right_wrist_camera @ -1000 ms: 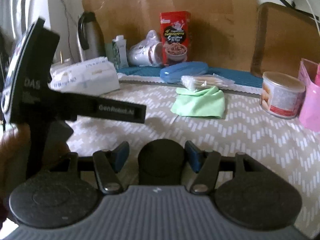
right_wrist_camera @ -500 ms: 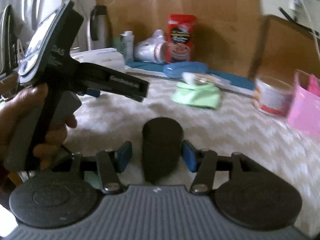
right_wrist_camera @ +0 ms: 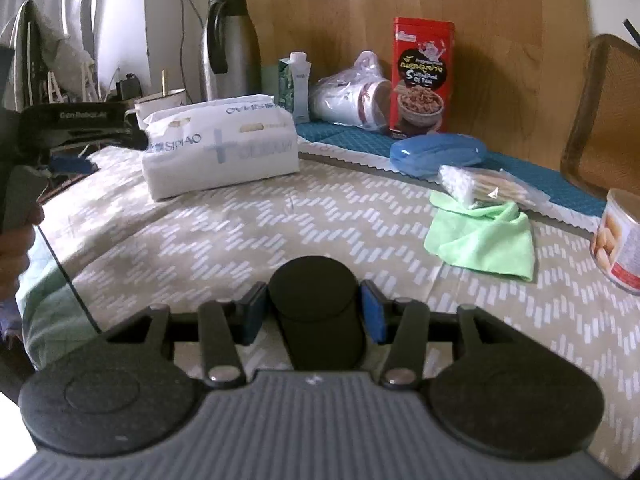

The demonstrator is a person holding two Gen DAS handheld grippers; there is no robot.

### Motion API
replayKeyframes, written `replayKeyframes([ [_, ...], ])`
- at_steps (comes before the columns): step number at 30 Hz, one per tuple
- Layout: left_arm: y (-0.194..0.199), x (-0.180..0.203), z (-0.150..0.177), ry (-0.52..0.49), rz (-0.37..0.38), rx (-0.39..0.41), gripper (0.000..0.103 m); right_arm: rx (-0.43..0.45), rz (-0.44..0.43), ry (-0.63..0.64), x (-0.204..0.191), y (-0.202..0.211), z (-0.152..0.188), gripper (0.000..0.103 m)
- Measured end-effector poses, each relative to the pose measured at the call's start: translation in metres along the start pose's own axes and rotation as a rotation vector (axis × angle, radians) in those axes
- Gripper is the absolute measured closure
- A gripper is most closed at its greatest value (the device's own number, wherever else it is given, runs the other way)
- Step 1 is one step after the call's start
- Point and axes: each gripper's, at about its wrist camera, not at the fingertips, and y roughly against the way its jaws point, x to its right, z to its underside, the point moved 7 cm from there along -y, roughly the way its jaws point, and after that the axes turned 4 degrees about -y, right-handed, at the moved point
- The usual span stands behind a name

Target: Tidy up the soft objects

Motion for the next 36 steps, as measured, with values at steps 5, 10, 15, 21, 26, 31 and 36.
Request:
replayKeyframes([
  [5,-0.012,-0.028,-0.01,0.224,0.05,-0.017,0.001,0.001,0.005,-0.005,-0.001,0.001,0.001,0.05],
  [10,-0.006,-0.03,-0.03,0.203,0.027,0.054,0.001,0.002,0.008,-0.005,0.0,0.001,0.001,0.05],
  [15,-0.057,-0.032,-0.037,0.231,-0.017,-0.098,0.013,0.005,0.005,-0.016,0.0,0.003,0.001,0.05],
  [21,-0.057,0.031,-0.019,0.124,0.084,-0.166,0.025,0.012,-0.006,-0.053,0.004,0.006,0.0,0.05],
  [26,-0.026,0.092,0.017,0.062,0.19,-0.186,0.021,0.017,-0.028,-0.087,0.008,0.007,0.0,0.05],
  [31,0.0,0.139,0.037,0.036,0.32,-0.236,0.017,0.032,-0.006,-0.147,0.022,0.017,0.005,0.05],
  [36,0.046,0.15,0.023,-0.009,0.329,-0.07,0.0,0.054,0.029,-0.131,0.033,0.034,0.015,0.042],
])
